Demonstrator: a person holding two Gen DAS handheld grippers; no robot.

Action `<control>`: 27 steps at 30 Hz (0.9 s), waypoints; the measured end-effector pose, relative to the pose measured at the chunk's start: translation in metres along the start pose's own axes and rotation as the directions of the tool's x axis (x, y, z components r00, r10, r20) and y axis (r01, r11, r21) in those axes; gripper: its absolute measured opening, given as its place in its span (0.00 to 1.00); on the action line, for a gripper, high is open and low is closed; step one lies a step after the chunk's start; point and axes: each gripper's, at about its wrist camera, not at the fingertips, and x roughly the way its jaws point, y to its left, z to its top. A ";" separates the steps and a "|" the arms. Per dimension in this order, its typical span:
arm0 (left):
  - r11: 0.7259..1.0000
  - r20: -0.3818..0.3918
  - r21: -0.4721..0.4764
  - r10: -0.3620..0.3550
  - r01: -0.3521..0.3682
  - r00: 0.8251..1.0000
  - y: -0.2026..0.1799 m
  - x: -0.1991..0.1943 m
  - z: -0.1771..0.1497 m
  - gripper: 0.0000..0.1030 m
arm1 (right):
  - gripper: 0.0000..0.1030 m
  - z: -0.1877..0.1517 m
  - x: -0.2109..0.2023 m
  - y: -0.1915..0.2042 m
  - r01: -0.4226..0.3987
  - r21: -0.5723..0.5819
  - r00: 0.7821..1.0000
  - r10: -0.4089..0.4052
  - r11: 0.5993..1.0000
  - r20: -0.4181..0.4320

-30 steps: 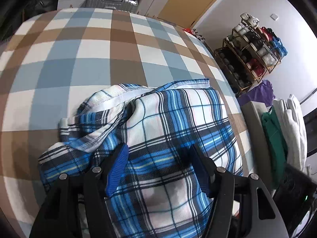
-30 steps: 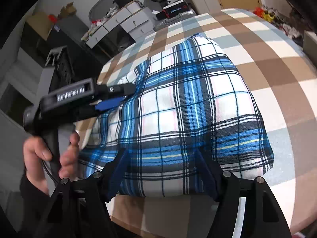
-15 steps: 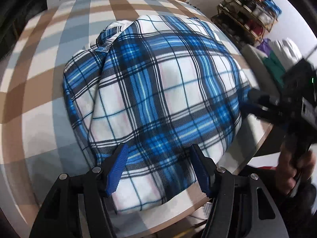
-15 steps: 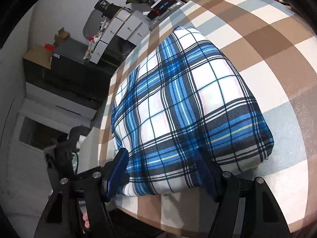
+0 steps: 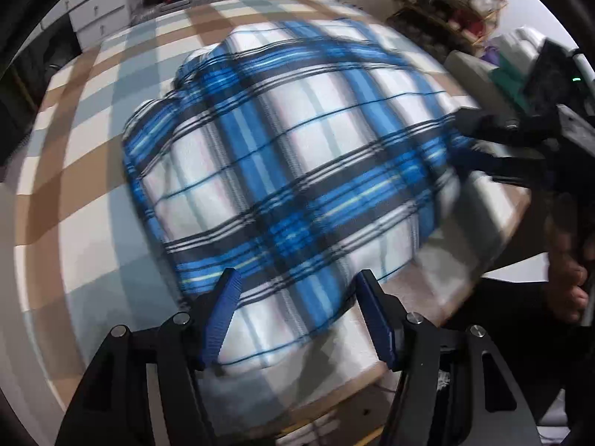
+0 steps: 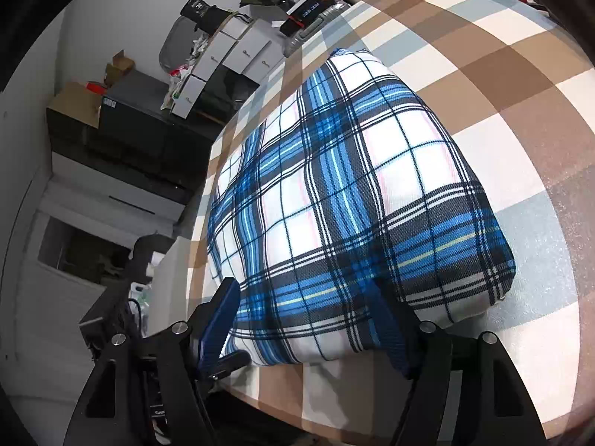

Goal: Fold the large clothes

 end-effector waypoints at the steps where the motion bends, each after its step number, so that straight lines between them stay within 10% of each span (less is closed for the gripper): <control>1: 1.000 0.001 -0.013 0.000 0.000 1.000 0.002 -0.001 0.000 0.57 | 0.69 0.000 0.000 -0.001 -0.005 0.003 1.000 0.005 1.000 -0.002; 6: 0.982 0.092 -0.179 -0.045 0.060 0.995 0.038 -0.037 0.005 0.58 | 0.69 0.002 -0.004 -0.008 -0.037 0.046 0.999 0.038 0.998 -0.008; 9: 0.941 0.103 -0.336 -0.013 0.047 0.995 0.075 -0.045 0.006 0.76 | 0.69 0.002 -0.009 -0.009 -0.058 0.064 0.998 0.058 0.996 -0.003; 14: 0.857 -0.016 -0.487 -0.205 0.171 0.979 0.101 -0.014 0.014 0.77 | 0.73 0.005 -0.025 -0.006 -0.106 0.058 0.993 0.103 0.993 0.057; 21: 0.875 -0.031 -0.455 -0.198 0.163 0.980 0.087 -0.003 0.042 0.82 | 0.91 0.034 -0.058 -0.014 -0.008 -0.001 0.986 0.008 1.000 0.166; 27: 0.874 -0.029 -0.429 -0.266 0.228 0.963 0.071 0.007 0.063 0.82 | 0.91 0.081 -0.019 -0.041 0.113 -0.048 0.990 -0.117 0.992 -0.075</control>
